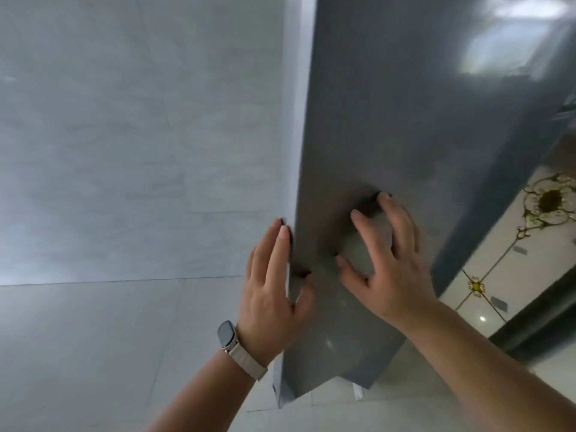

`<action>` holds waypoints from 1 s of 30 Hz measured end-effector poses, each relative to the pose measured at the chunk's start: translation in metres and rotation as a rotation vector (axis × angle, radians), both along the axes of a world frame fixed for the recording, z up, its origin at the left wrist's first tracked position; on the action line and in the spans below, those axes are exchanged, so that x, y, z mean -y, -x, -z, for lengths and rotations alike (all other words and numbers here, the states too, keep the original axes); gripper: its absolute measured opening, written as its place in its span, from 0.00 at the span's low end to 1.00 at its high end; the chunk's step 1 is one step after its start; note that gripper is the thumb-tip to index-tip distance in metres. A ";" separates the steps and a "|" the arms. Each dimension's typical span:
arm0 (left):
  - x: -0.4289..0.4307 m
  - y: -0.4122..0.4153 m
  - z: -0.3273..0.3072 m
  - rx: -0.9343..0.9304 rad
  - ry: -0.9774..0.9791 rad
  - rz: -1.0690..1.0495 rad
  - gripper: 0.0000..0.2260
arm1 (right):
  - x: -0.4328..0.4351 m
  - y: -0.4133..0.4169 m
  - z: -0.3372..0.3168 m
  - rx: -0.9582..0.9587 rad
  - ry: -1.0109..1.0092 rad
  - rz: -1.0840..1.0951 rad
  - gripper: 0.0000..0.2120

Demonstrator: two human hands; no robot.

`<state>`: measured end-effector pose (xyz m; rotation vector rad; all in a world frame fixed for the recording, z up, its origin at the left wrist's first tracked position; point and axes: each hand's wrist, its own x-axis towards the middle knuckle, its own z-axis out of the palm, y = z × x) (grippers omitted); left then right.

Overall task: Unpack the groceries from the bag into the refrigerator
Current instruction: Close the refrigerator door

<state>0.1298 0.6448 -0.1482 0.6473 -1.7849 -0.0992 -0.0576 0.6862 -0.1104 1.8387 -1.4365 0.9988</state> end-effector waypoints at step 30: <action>0.203 0.040 -0.006 -0.193 -0.395 -0.109 0.42 | 0.184 0.043 -0.001 -0.151 0.002 -0.073 0.21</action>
